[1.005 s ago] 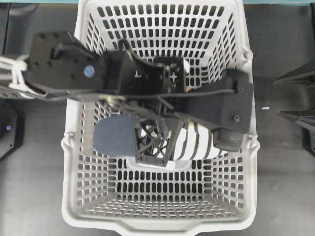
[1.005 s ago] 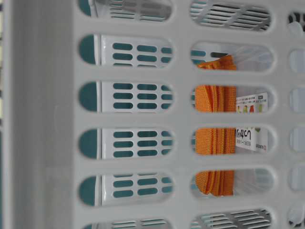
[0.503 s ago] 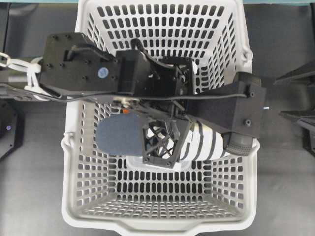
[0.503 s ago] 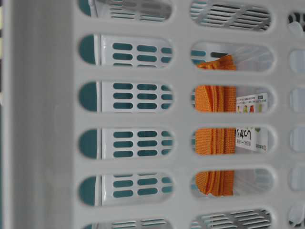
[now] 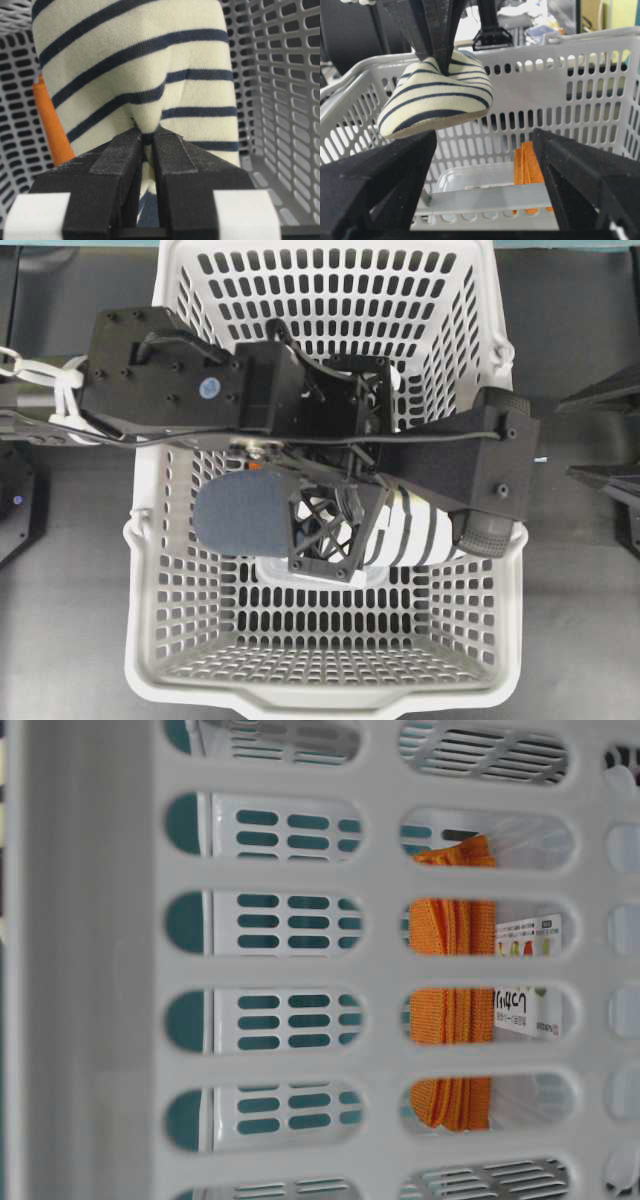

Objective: Pick up the slipper from the shopping basket with the left arm.

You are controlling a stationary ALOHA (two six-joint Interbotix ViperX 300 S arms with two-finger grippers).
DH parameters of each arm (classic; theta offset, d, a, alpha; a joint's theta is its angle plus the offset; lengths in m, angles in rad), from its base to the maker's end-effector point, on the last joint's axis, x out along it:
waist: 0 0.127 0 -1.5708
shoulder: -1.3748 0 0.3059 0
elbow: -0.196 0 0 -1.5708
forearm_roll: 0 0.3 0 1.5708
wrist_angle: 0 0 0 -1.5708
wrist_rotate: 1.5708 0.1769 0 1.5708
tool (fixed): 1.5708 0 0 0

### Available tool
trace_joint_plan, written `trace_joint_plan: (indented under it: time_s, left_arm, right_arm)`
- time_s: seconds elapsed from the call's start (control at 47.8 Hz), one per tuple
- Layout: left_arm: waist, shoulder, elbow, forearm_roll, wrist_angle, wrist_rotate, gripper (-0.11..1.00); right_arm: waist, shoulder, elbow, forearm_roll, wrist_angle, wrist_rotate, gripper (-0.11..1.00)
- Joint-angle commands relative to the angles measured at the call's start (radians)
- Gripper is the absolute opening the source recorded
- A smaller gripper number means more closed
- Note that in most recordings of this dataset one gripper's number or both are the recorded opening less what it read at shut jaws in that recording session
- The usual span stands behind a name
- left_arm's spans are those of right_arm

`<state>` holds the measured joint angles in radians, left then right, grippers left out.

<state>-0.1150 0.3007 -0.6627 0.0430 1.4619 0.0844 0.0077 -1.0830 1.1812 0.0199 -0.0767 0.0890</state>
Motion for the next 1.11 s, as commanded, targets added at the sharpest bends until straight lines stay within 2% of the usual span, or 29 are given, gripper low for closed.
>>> trace_joint_plan:
  time_s: [0.0,1.089]
  left_arm:
    - [-0.003,-0.018,-0.014,0.003,-0.003,0.000,0.05]
    - [-0.003,-0.018,0.005,0.005,0.026,0.002,0.05]
  right_arm:
    - [0.000,0.005,-0.009,0.003,-0.005,0.002,0.75]
    - [0.000,-0.002,-0.008,0.003,-0.005,0.002,0.75]
